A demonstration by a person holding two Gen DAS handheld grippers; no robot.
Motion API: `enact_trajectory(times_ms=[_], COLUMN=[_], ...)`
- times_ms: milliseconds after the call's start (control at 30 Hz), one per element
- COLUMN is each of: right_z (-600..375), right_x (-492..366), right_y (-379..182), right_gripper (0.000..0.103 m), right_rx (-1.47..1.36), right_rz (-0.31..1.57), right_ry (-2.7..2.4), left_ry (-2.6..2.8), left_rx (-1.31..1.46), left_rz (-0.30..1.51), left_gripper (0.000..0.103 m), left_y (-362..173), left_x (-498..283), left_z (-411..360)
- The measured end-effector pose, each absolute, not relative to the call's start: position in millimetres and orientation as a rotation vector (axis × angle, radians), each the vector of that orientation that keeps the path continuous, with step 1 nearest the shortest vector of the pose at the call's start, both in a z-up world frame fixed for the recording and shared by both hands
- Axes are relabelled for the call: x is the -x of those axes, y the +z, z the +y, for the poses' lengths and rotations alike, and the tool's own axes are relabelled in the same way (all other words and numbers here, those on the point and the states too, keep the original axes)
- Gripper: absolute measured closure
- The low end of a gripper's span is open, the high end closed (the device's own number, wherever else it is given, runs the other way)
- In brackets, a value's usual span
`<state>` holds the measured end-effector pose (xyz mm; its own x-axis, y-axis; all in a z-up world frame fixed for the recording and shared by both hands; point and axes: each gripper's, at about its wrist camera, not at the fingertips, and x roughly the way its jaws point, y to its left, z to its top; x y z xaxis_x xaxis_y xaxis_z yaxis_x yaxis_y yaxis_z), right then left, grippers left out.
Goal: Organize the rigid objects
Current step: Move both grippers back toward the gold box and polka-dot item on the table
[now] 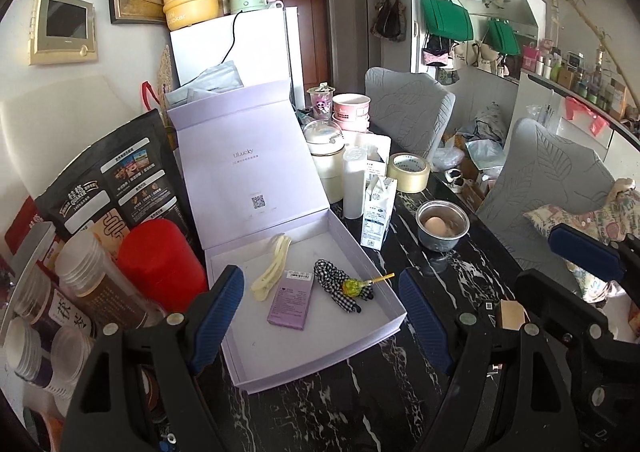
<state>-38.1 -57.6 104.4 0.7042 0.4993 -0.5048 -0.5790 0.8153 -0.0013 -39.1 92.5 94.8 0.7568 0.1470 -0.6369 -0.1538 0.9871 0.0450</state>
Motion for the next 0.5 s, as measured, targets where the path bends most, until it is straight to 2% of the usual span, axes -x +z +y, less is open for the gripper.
enact_trajectory(times_ms=[333, 500], right_z=[-85.8, -105.9], right_x=[75.4, 87.2], right_y=[106.4, 100.9], right_gripper=[0.048, 0.048], right_rx=[0.158, 0.143], right_rz=[0.48, 0.485], right_ry=[0.548, 0.506], left_ry=[0.105, 0.054], left_rx=[-0.018, -0.009], left_rz=[0.701, 0.712], left_gripper=[0.023, 0.023], left_y=[89.7, 81.8], left_x=[64.0, 68.6], left_z=[62.9, 46.6])
